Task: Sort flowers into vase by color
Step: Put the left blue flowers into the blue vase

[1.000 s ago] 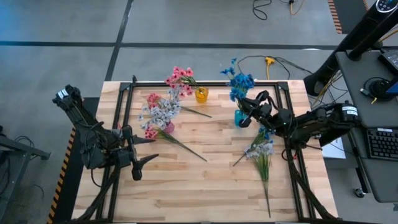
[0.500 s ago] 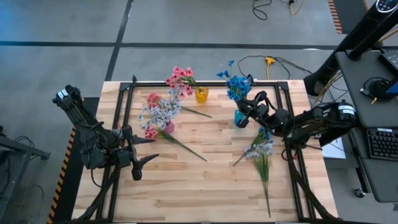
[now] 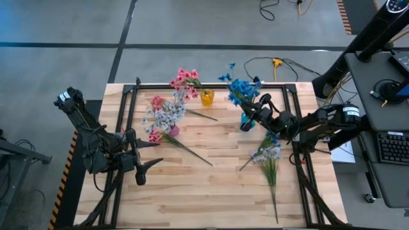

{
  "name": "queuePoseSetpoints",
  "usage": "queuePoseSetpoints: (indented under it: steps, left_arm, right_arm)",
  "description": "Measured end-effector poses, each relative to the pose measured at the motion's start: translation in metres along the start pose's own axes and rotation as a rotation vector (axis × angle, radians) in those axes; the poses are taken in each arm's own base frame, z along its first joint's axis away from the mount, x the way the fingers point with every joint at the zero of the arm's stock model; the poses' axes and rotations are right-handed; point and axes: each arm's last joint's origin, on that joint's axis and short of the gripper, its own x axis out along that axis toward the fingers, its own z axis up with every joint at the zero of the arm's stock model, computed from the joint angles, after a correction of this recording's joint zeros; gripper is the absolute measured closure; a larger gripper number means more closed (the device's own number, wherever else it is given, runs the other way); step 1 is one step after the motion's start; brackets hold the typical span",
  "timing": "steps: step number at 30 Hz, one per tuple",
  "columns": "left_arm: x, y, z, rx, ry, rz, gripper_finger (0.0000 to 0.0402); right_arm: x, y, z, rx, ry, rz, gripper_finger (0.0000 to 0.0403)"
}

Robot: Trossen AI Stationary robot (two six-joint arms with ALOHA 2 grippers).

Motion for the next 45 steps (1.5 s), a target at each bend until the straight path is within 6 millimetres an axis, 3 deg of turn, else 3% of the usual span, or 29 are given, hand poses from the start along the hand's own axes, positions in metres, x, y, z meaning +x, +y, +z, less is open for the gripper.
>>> queuePoseSetpoints:
  steps: [16, 35, 41, 45]
  left_arm:
    - [0.0000, 0.0000, 0.0000, 0.000, 0.000, 0.000, 0.0171]
    - [0.0000, 0.0004, -0.0002, 0.001, 0.006, 0.013, 0.0171]
    - [0.0000, 0.0004, -0.0002, 0.001, 0.006, 0.015, 0.0171]
    - [0.0000, 0.0004, -0.0002, 0.001, 0.006, 0.015, 0.0171]
  right_arm:
    - [0.0010, 0.0008, -0.0011, 0.002, 0.005, 0.001, 0.0381]
    - [0.0007, -0.0002, -0.0013, 0.004, 0.024, -0.046, 0.0291]
    - [0.0005, -0.0002, -0.0016, 0.002, 0.027, -0.045, 0.0284]
    - [0.0005, 0.0001, -0.0024, -0.004, 0.035, -0.042, 0.0301]
